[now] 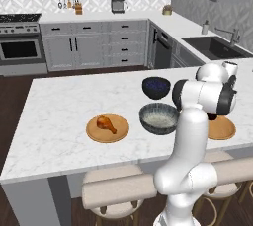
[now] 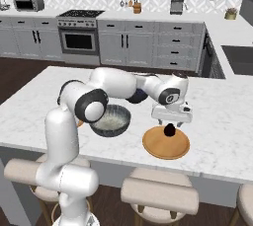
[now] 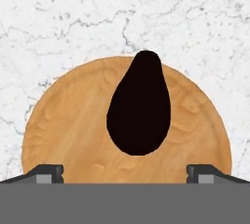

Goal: Pick the chicken drumstick and avocado from their plates and place them in the bowl. Then put the bowl in the fridge.

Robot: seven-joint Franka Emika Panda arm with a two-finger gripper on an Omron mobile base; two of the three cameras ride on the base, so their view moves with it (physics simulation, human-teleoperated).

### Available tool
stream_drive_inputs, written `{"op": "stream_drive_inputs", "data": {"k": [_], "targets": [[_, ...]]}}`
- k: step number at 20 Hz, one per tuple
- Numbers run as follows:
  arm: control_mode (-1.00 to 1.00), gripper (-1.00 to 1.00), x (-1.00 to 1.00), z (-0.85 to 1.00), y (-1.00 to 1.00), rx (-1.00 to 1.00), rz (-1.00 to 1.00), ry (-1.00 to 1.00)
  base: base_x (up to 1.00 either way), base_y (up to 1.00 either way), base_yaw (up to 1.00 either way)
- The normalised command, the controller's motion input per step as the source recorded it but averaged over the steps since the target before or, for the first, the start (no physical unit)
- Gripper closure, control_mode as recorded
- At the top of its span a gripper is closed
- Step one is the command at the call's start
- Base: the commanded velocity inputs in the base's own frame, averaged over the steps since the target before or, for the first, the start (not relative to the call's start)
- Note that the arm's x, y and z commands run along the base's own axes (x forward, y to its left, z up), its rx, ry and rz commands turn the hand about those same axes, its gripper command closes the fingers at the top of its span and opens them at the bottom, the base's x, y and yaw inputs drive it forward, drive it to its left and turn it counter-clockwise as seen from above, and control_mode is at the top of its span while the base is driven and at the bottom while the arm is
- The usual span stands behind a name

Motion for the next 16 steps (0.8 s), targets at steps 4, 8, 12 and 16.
{"op": "stream_drive_inputs", "data": {"k": [4, 8, 12, 16], "targets": [[-1.00, -1.00, 0.20, -0.34, -0.15, 0.00, 0.00, 0.03, 0.00, 0.00, 0.00], [-1.00, -1.00, 0.08, -0.29, -0.11, 0.00, 0.01, 0.00, 0.00, 0.00, 0.00], [-1.00, -1.00, 0.00, -0.23, 0.00, 0.00, 0.00, 0.00, 0.00, 0.00, 0.00], [-1.00, -1.00, 0.00, -0.19, 0.27, 0.00, 0.00, 0.00, 0.00, 0.00, 0.00]]}}
